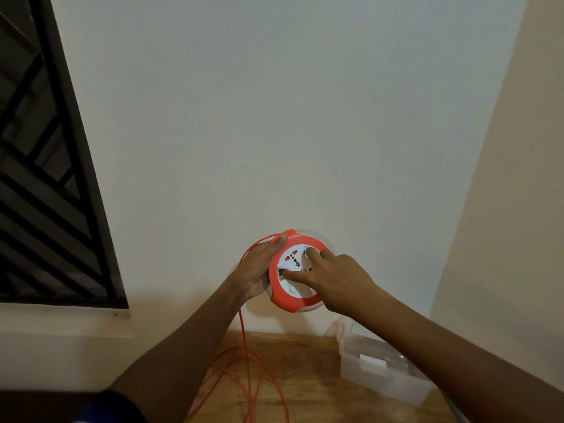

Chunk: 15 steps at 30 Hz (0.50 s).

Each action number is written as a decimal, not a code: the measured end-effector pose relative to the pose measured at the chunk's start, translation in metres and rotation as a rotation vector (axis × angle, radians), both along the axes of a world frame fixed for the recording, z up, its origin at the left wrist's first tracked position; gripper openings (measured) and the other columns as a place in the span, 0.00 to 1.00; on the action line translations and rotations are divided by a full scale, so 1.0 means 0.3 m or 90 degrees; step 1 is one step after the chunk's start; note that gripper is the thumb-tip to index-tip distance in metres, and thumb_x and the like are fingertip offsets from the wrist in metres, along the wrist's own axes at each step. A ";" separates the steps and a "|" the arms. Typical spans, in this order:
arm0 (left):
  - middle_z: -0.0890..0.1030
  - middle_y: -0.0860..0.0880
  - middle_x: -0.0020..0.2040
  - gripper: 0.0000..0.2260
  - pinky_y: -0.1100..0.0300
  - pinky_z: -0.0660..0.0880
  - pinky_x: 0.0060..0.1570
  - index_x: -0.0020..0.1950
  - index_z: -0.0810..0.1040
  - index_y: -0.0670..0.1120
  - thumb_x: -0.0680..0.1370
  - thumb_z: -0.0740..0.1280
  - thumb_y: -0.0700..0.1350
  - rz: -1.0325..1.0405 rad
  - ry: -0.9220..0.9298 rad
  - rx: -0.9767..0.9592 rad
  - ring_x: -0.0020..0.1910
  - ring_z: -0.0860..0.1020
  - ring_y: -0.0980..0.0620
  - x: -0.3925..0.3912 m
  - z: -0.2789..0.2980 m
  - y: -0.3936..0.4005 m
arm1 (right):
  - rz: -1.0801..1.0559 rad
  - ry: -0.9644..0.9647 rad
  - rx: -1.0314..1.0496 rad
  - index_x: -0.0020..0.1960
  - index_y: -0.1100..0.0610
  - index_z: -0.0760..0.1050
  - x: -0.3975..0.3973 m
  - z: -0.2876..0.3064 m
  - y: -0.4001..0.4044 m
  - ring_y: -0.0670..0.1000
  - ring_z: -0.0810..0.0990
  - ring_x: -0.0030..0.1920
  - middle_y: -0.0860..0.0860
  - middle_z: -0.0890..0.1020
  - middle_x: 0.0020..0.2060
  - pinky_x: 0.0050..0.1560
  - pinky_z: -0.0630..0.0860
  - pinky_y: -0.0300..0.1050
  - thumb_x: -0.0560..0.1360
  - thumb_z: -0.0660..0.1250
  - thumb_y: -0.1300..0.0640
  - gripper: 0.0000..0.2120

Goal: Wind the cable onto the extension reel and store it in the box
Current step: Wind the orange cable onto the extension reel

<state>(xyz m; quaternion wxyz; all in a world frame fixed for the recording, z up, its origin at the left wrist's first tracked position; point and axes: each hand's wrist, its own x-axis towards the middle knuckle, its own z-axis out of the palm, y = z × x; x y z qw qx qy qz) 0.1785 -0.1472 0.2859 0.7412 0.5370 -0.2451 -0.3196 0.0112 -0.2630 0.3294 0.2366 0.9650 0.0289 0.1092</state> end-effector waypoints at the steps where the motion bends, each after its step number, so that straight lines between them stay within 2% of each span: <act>1: 0.88 0.43 0.53 0.22 0.50 0.84 0.38 0.57 0.85 0.49 0.68 0.76 0.59 0.006 -0.004 0.004 0.46 0.88 0.43 -0.002 -0.001 -0.001 | -0.006 0.005 -0.002 0.76 0.42 0.50 0.002 -0.005 0.007 0.63 0.67 0.67 0.61 0.64 0.70 0.55 0.76 0.59 0.74 0.72 0.54 0.41; 7: 0.88 0.43 0.54 0.25 0.49 0.84 0.40 0.63 0.82 0.47 0.71 0.73 0.59 -0.006 0.002 0.025 0.47 0.88 0.43 -0.012 -0.023 0.009 | 0.002 0.015 -0.042 0.76 0.46 0.54 0.021 -0.032 0.023 0.63 0.70 0.66 0.61 0.68 0.69 0.59 0.74 0.61 0.74 0.72 0.52 0.38; 10: 0.87 0.43 0.56 0.25 0.48 0.84 0.41 0.65 0.81 0.47 0.71 0.73 0.58 -0.021 0.005 0.018 0.49 0.88 0.43 -0.017 -0.025 0.010 | 0.016 0.003 -0.073 0.75 0.48 0.56 0.034 -0.042 0.018 0.63 0.75 0.62 0.61 0.72 0.67 0.57 0.75 0.61 0.74 0.71 0.49 0.35; 12: 0.87 0.43 0.56 0.24 0.48 0.84 0.42 0.63 0.82 0.48 0.71 0.73 0.59 -0.023 -0.013 0.014 0.50 0.87 0.42 -0.020 -0.017 0.007 | -0.010 -0.038 -0.040 0.75 0.50 0.57 0.036 -0.059 0.017 0.61 0.79 0.58 0.59 0.76 0.64 0.54 0.77 0.58 0.74 0.70 0.46 0.35; 15: 0.87 0.43 0.56 0.20 0.50 0.84 0.43 0.58 0.86 0.50 0.71 0.74 0.59 -0.020 -0.012 -0.006 0.50 0.88 0.43 -0.030 -0.009 -0.006 | -0.080 -0.133 0.092 0.75 0.49 0.57 0.044 -0.079 0.021 0.57 0.80 0.56 0.54 0.78 0.63 0.53 0.78 0.53 0.75 0.64 0.40 0.33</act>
